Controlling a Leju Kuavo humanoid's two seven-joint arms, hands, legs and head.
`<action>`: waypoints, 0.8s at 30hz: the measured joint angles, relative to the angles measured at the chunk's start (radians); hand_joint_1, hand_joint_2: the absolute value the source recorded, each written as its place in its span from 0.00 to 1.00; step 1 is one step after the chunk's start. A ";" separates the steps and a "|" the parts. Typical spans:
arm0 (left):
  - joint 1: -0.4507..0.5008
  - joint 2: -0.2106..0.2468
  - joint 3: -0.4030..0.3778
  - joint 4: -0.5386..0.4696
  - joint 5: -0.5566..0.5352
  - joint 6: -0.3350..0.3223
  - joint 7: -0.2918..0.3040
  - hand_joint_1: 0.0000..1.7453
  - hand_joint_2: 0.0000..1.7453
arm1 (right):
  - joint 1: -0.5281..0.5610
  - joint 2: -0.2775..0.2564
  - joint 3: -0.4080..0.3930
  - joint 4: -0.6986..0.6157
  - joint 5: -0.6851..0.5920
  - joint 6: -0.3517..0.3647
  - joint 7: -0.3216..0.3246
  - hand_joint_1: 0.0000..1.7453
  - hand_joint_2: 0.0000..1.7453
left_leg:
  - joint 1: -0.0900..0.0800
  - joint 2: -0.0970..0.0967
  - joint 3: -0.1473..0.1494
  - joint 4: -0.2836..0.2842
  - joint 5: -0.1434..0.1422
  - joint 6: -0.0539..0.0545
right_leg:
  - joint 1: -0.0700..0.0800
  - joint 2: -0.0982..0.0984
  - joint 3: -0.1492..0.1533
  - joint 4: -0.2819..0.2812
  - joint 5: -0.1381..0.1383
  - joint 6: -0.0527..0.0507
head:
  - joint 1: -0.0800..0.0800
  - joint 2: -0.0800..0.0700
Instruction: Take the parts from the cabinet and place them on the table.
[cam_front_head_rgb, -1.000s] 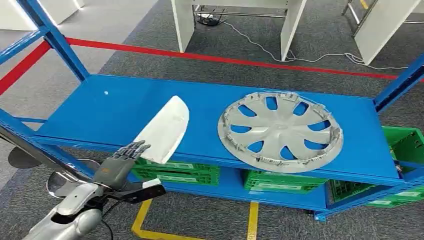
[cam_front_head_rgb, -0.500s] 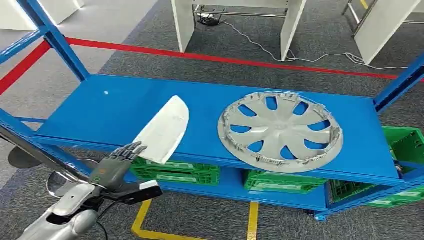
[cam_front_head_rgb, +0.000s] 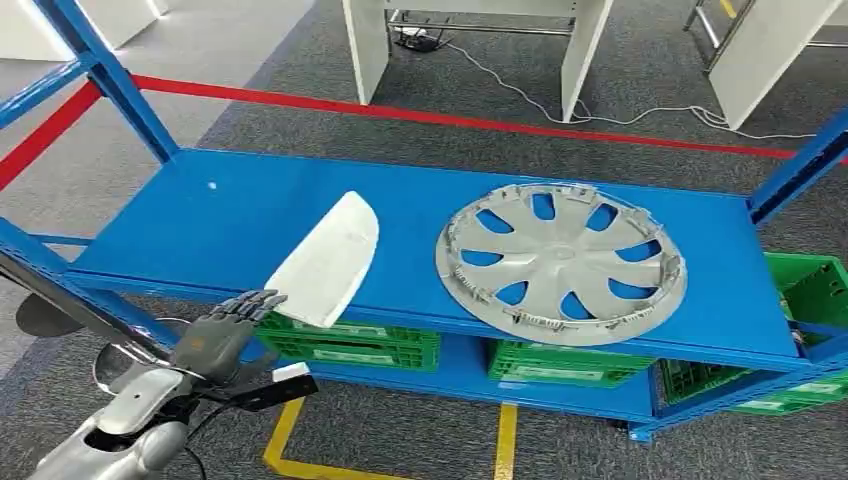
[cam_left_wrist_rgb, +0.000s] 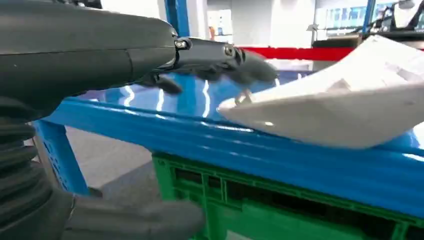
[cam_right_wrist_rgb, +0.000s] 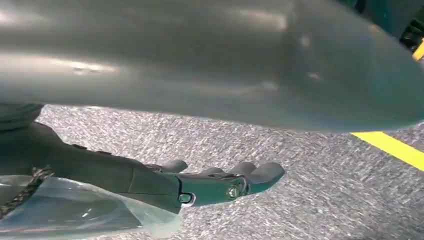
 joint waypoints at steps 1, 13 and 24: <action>-0.001 0.001 0.003 0.002 -0.002 0.010 -0.006 0.36 1.00 | -0.001 0.000 0.000 0.002 -0.007 0.000 -0.005 0.00 0.00 | 0.000 0.000 0.000 0.000 0.000 0.000 | 0.000 0.000 0.000 0.000 0.000 0.000 | 0.000 0.000; -0.009 0.006 0.028 0.016 -0.019 0.038 -0.013 0.56 1.00 | -0.006 0.000 0.006 0.021 -0.048 0.000 -0.039 0.00 0.00 | 0.000 0.000 0.000 0.000 0.000 0.000 | 0.000 0.000 0.000 0.000 0.000 0.000 | 0.000 0.000; -0.017 0.011 0.043 0.027 -0.032 0.056 -0.017 0.52 1.00 | -0.029 0.000 0.025 0.030 -0.059 0.000 -0.045 0.00 0.00 | 0.000 0.000 0.000 0.000 0.000 0.000 | 0.000 0.000 0.000 0.000 0.000 0.000 | 0.000 0.000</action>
